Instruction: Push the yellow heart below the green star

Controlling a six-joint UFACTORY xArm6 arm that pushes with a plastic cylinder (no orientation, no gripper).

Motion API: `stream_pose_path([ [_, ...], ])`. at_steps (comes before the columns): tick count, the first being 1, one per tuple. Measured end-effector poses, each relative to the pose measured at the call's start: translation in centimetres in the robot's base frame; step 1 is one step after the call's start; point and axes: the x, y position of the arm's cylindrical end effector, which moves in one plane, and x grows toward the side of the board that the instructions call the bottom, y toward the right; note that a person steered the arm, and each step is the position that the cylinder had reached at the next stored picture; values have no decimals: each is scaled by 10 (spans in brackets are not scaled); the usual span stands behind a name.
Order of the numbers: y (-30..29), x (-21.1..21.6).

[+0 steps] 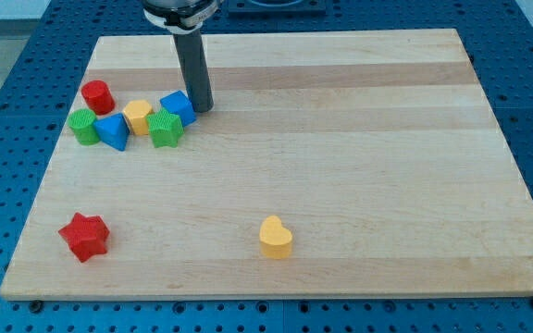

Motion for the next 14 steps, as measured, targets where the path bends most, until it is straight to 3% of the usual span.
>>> stream_pose_path([
  [1,57,11],
  [2,145,66],
  [3,188,157],
  [4,157,246],
  [5,131,264],
  [7,130,251],
  [10,78,204],
  [14,109,131],
])
